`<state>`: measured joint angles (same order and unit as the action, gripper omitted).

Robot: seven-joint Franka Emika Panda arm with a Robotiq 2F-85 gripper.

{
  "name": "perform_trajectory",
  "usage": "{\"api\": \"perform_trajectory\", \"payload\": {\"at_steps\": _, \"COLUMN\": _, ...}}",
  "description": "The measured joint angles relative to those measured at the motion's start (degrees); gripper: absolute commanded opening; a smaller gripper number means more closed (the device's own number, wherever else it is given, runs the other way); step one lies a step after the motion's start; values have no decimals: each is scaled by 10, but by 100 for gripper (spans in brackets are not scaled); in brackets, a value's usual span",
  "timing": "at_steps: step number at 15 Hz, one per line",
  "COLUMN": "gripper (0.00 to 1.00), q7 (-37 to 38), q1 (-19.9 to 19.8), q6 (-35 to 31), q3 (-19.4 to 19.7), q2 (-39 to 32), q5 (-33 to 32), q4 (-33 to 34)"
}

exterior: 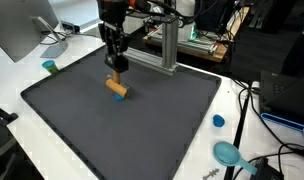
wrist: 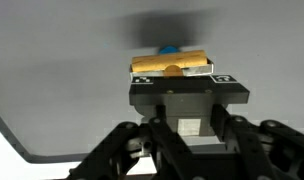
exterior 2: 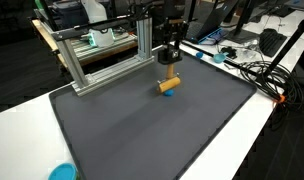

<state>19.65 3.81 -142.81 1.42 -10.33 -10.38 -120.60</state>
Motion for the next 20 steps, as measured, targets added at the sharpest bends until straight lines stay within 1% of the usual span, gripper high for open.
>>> {"api": "perform_trajectory", "payload": {"at_steps": 10, "gripper": 21, "q7": 0, "q1": -2, "q6": -29, "q3": 4, "q2": -22, "q5": 3, "q4": 4}}
{"api": "perform_trajectory", "payload": {"at_steps": 18, "gripper": 21, "q7": 0, "q1": -1, "q6": -25, "q3": 12, "q2": -67, "q5": 2, "q4": 35}}
{"api": "perform_trajectory", "payload": {"at_steps": 20, "gripper": 21, "q7": 0, "q1": -1, "q6": -21, "q3": 13, "q2": -69, "q5": 5, "q4": 39}}
